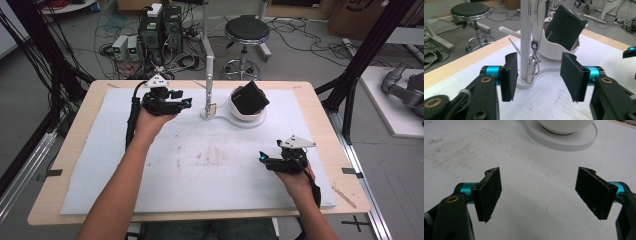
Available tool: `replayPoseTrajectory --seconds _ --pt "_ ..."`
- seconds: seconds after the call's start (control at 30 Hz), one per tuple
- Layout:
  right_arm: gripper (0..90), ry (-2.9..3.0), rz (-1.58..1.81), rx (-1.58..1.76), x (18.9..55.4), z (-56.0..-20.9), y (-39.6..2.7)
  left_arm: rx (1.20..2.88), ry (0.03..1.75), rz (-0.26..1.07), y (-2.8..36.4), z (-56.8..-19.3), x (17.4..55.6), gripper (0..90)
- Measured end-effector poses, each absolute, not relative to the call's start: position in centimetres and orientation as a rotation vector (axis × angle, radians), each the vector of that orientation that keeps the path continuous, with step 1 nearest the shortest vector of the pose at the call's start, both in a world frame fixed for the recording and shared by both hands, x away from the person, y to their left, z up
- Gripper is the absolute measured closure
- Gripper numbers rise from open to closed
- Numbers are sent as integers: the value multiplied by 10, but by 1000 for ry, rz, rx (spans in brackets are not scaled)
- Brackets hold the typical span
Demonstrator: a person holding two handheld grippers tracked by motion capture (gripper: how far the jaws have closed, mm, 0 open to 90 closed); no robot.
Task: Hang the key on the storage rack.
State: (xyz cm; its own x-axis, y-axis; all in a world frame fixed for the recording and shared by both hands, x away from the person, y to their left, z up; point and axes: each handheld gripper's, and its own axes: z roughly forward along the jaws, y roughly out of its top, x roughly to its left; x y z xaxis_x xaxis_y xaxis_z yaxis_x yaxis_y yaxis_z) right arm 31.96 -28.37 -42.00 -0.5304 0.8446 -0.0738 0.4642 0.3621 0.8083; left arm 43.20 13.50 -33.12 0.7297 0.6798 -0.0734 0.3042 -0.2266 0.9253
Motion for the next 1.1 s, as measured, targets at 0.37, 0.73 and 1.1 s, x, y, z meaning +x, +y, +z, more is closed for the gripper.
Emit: replayPoseTrajectory --seconds 0.37,0.73,1.1 --pt "215 2150 1071 1108 337 -418 -273 1863 776 482 163 -344 405 357" --pt "216 2145 1089 1111 351 -416 -266 1873 792 513 197 -361 370 293" --pt "215 2131 1089 1134 357 -416 -267 1860 799 516 221 -373 343 270"
